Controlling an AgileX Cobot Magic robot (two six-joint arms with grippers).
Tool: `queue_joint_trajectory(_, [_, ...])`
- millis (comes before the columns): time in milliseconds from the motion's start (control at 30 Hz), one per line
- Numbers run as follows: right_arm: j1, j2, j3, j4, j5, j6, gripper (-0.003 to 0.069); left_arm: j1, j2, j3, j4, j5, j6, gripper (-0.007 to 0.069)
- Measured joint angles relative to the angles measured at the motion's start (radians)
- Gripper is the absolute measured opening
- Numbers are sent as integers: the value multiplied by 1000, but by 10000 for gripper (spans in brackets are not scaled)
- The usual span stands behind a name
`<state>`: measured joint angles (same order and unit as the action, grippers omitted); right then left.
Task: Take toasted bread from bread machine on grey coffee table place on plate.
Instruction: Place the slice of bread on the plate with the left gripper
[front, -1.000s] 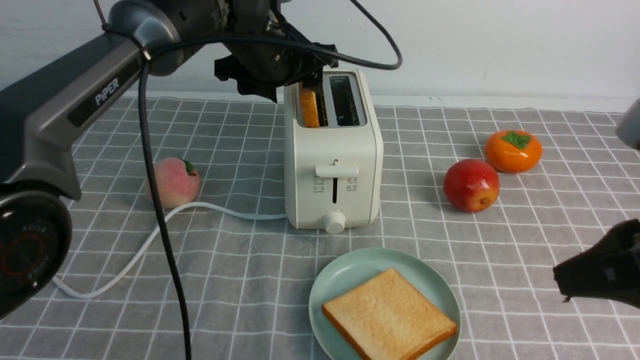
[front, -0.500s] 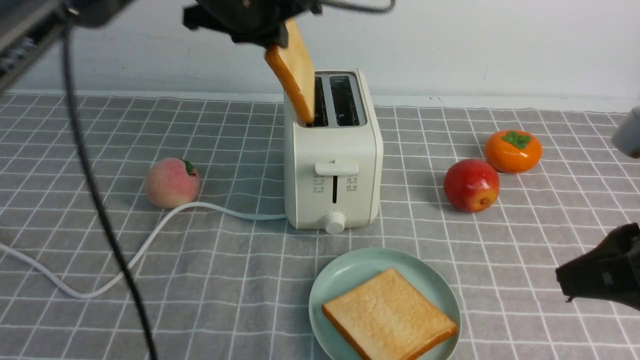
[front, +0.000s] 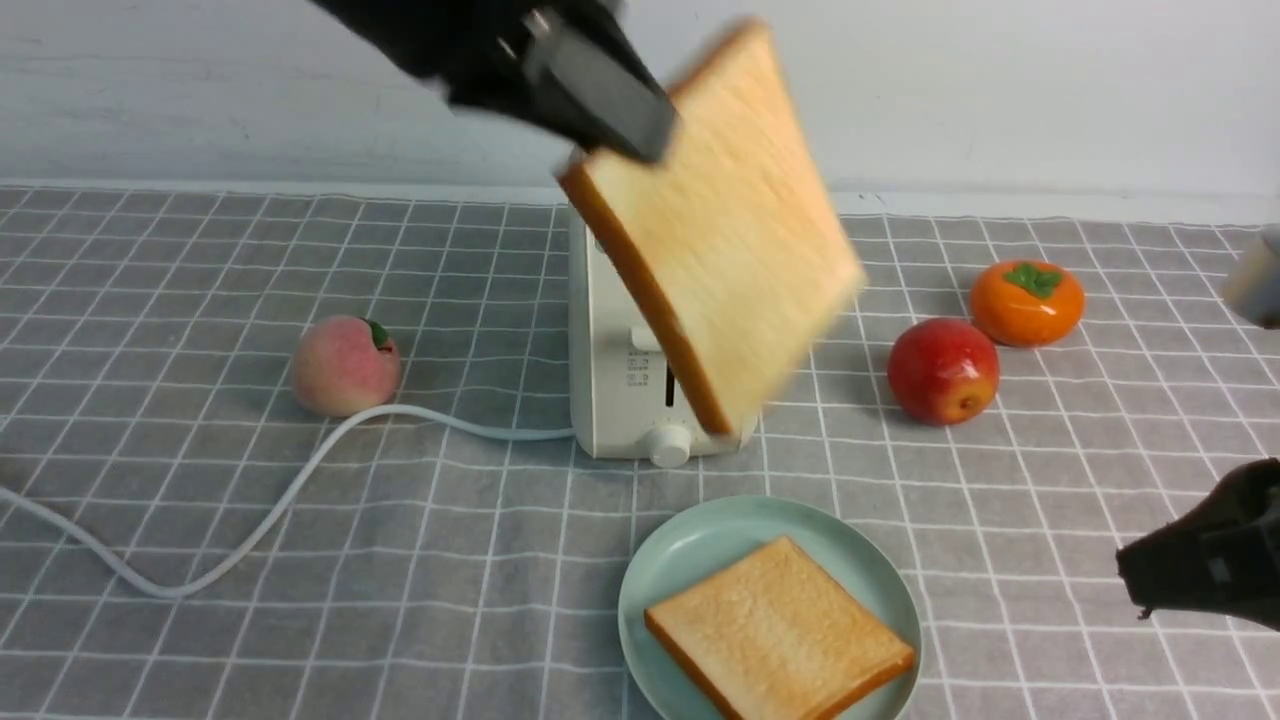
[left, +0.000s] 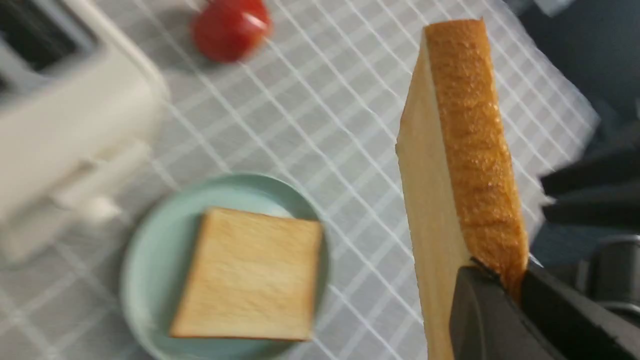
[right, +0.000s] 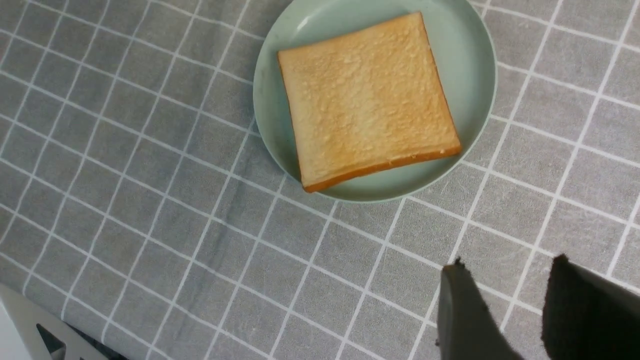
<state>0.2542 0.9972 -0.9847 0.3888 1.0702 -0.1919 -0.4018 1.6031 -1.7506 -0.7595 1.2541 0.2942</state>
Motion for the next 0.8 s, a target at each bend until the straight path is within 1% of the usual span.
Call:
queue_joint_trajectory(67, [0,0,0,0,0,0,244,-34,24,134,-104,-17,57,39])
queue_joint_trajectory(133, [0,0,0,0,2,0,244,-68,62,260,-172,-91,105,39])
queue_joint_trajectory(167, [0,0,0,0,2,0,244,-68,66,269,-172,-111,114,39])
queue_joint_trajectory(200, [0,0,0,0,9,0,244,-92,97,335,-207,-191,143,39])
queue_joint_trajectory(267, [0,0,0,0,16,0,244,-107,135,386,-218,-284,155,48])
queue_joint_trajectory(300, [0,0,0,0,18,0,244,-110,143,392,-219,-300,155,52])
queue_joint_trajectory(333, [0,0,0,0,23,0,244,-113,168,407,-221,-348,155,75])
queue_joint_trajectory(367, [0,0,0,0,23,0,244,-114,172,408,-220,-353,155,79])
queue_joint_trajectory(467, [0,0,0,0,24,0,244,-114,224,415,-197,-427,126,202])
queue_joint_trajectory(500, [0,0,0,0,25,0,244,-114,231,415,-178,-446,122,267])
queue_joint_trajectory(533, [0,0,0,0,25,0,244,-114,232,415,-178,-450,122,279])
queue_joint_trajectory(567, [0,0,0,0,24,0,244,-114,232,415,-151,-471,118,367])
queue_joint_trajectory(600, [0,0,0,0,24,0,244,-114,230,415,-130,-488,118,433])
queue_joint_trajectory(633, [0,0,0,0,22,0,244,-112,223,415,-102,-505,117,514])
queue_joint_trajectory(700, [0,0,0,0,16,0,244,-105,205,407,-49,-521,112,608])
queue_joint_trajectory(767, [0,0,0,0,6,0,239,-84,168,381,8,-525,90,650])
queue_joint_trajectory(800, [0,0,0,-1,0,5,236,-68,144,361,38,-518,73,657])
